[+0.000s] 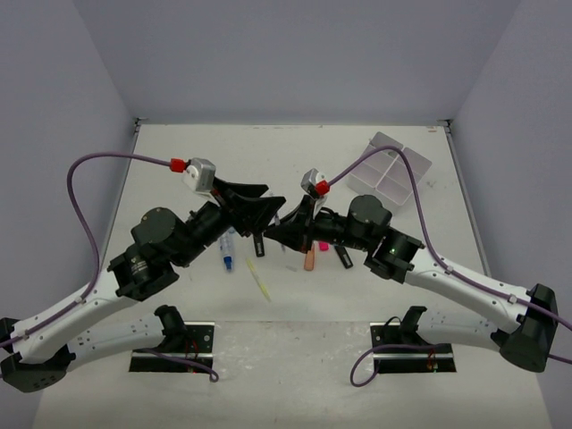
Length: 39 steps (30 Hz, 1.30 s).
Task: Sort the stationery into containers
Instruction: Close the pen cap on the pen.
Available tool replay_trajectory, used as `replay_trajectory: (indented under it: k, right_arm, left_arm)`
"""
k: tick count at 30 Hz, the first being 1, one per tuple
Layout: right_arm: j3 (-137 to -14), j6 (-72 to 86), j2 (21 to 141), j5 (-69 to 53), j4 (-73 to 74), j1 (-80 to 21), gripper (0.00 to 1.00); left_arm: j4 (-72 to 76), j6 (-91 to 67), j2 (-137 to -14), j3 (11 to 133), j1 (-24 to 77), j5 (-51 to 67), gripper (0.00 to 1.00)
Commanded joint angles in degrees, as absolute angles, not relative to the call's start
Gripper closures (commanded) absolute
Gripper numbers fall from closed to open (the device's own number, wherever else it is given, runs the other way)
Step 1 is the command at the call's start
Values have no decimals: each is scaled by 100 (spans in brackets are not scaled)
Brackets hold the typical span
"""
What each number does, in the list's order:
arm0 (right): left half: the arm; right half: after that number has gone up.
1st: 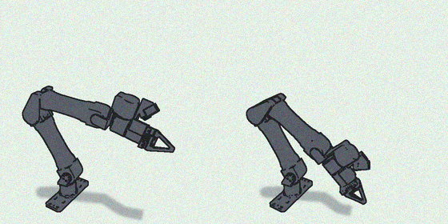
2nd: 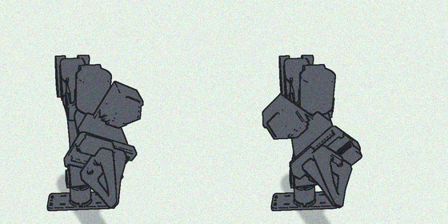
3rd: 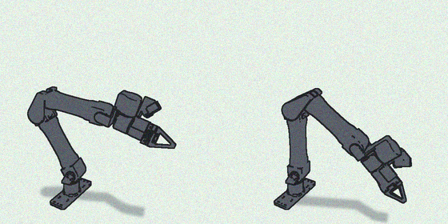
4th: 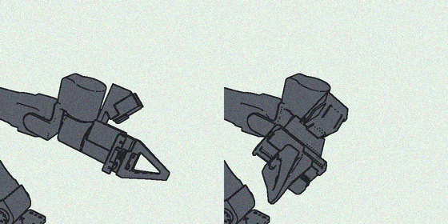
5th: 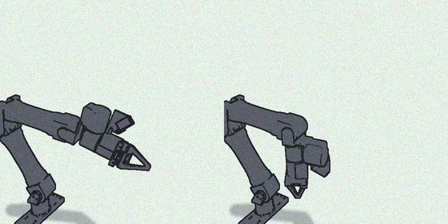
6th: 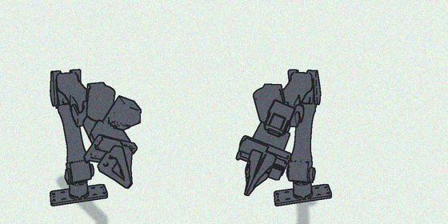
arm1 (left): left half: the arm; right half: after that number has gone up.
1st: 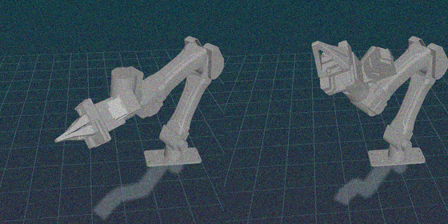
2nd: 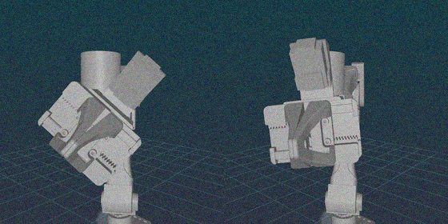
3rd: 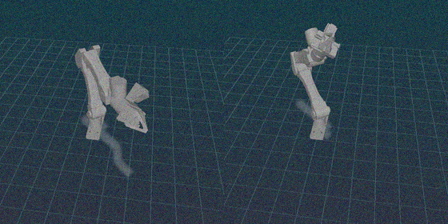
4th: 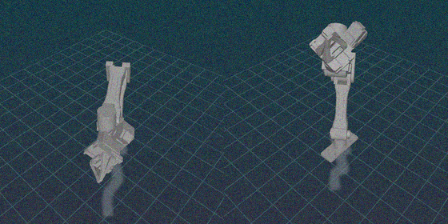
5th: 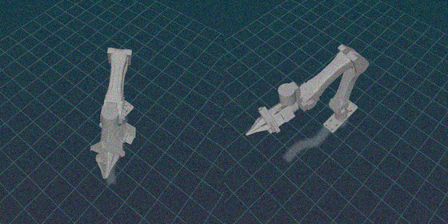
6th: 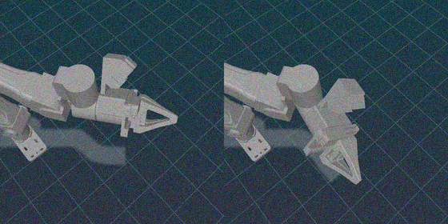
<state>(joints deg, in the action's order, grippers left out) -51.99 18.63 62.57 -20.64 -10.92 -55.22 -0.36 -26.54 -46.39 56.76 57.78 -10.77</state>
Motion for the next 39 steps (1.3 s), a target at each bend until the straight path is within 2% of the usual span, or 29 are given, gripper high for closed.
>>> replay_trajectory:
  k: [1, 5, 10, 11, 12, 13, 22, 33, 35, 39]
  right_arm:
    - [-5209, 1679, 6109, -2257, -1071, -5520, 100]
    - [-5262, 1605, 6021, -2209, -981, -5526, 100]
    - [-5397, 1573, 5977, -2065, -879, -5520, 100]
    - [-5436, 1562, 5959, -2020, -873, -5514, 100]
    - [-5485, 1550, 5942, -1971, -859, -5514, 100]
    - [-5543, 1539, 5925, -1918, -836, -5519, 100]
    - [-6873, 1664, 6195, -1564, -575, -5135, 100]
    - [-9356, 1777, 7552, -1758, 127, -4711, 100]
    - [-9320, 1711, 7620, -1827, 201, -4711, 100]
    - [-7974, 1842, 7440, -2331, -231, -4738, 100]
  left_arm:
    - [-357, -2388, -4921, 6023, 5783, -1444, 48]
    - [-289, -2473, -4998, 5932, 5783, -1329, 70]
    - [-185, -2567, -4966, 5774, 5783, -914, 77]
    - [-196, -2606, -4949, 5717, 5783, -863, 89]
    - [-216, -2647, -4931, 5663, 5783, -811, 97]
    - [-245, -2688, -4914, 5610, 5783, -758, 100]
    - [-2, -3340, -4716, 4622, 5791, -227, 100]
    - [1140, -4029, -5076, 3365, 6451, 182, 100]
    - [1029, -3968, -5001, 3411, 6486, 7, 100]
    - [-45, -3119, -4915, 4607, 6486, -528, 100]
